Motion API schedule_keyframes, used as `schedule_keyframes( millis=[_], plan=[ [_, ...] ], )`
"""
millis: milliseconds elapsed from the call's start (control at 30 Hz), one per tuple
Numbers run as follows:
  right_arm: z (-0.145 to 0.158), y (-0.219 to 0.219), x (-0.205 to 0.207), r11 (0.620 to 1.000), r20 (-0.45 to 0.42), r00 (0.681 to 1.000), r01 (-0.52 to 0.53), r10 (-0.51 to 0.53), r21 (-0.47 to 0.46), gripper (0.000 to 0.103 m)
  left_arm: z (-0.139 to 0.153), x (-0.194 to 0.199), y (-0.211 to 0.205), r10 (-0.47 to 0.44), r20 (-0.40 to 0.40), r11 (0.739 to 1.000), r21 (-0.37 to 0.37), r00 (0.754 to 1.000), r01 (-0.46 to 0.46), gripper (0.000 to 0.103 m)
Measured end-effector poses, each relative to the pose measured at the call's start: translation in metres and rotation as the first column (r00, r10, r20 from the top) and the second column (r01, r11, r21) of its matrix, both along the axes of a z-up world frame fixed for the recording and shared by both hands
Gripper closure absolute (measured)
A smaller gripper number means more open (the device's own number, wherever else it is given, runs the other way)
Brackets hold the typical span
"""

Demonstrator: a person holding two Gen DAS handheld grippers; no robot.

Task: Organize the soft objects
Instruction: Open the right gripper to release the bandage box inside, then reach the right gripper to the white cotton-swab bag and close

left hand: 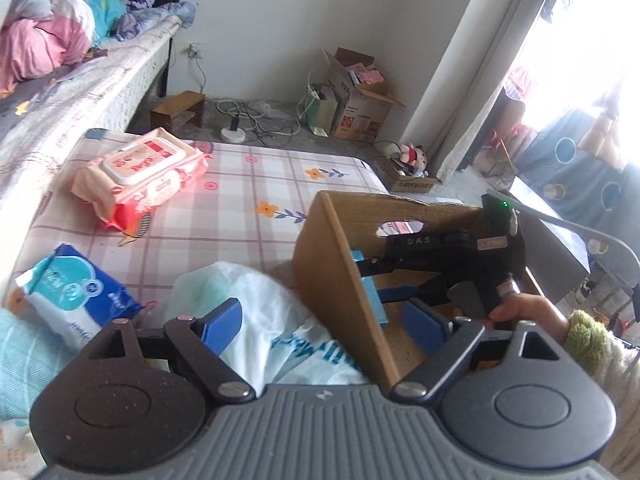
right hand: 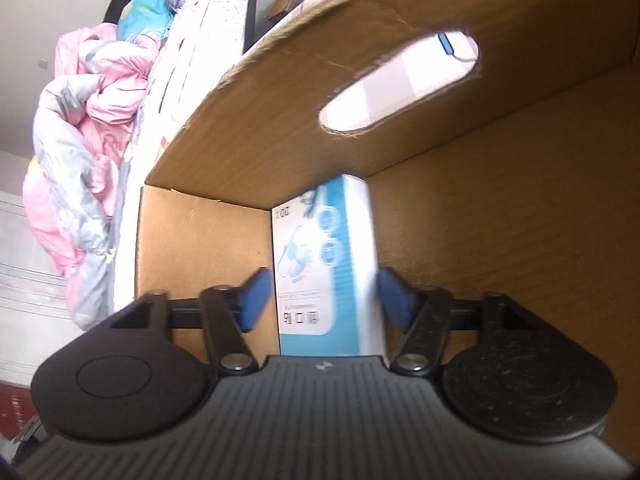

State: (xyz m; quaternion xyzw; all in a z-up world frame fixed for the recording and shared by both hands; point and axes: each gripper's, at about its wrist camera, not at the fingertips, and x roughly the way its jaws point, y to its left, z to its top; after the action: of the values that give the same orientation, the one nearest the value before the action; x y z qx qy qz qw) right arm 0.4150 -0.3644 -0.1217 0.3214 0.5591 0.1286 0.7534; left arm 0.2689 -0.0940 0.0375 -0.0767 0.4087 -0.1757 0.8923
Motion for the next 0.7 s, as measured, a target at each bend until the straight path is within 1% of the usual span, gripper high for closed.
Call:
schedule_keyframes(
  millis=[33,133,233,267,367,533,567,667,700],
  plan=[
    [0.003,0.004,0.000,1.000,0.012,1.000,-0.002,0.002,-0.026,0.026,0.001,-0.005,0.005,0.011,0.006,1.000,0.005,1.000,-0.011,0.014],
    [0.012,0.015,-0.004,0.997,0.054,0.998,-0.006,0.010,-0.081,0.022,0.005,-0.020,0.026,0.050,0.026,0.999,0.005,0.998,-0.050,0.013],
    [0.025,0.021,-0.010,0.994,0.109,0.994,0.013,-0.001,-0.107,0.021,0.009,-0.037,0.050,0.100,0.052,0.995,0.004,0.994,-0.101,0.010],
    [0.032,0.031,-0.008,0.993,0.133,0.991,0.017,-0.001,-0.121,0.021,0.011,-0.043,0.060,0.116,0.060,0.993,0.006,0.991,-0.117,0.010],
    [0.049,0.039,-0.018,0.988,0.200,0.980,0.026,0.006,-0.155,0.021,0.014,-0.060,0.089,0.165,0.078,0.986,0.006,0.983,-0.166,0.008],
    [0.090,0.045,-0.032,0.979,0.325,0.944,0.011,0.057,-0.204,0.021,0.017,-0.082,0.137,0.255,0.096,0.967,-0.002,0.962,-0.256,0.008],
    [0.103,0.045,-0.035,0.978,0.348,0.935,-0.001,0.076,-0.210,0.021,0.018,-0.086,0.144,0.268,0.104,0.963,0.001,0.958,-0.270,0.008],
    [0.137,0.049,-0.042,0.981,0.385,0.915,-0.051,0.122,-0.189,0.021,0.018,-0.100,0.162,0.296,0.128,0.954,0.016,0.947,-0.300,0.008],
    [0.145,0.059,-0.045,0.981,0.390,0.910,-0.077,0.141,-0.176,0.021,0.017,-0.104,0.167,0.302,0.131,0.951,0.022,0.944,-0.308,0.008]
  ],
)
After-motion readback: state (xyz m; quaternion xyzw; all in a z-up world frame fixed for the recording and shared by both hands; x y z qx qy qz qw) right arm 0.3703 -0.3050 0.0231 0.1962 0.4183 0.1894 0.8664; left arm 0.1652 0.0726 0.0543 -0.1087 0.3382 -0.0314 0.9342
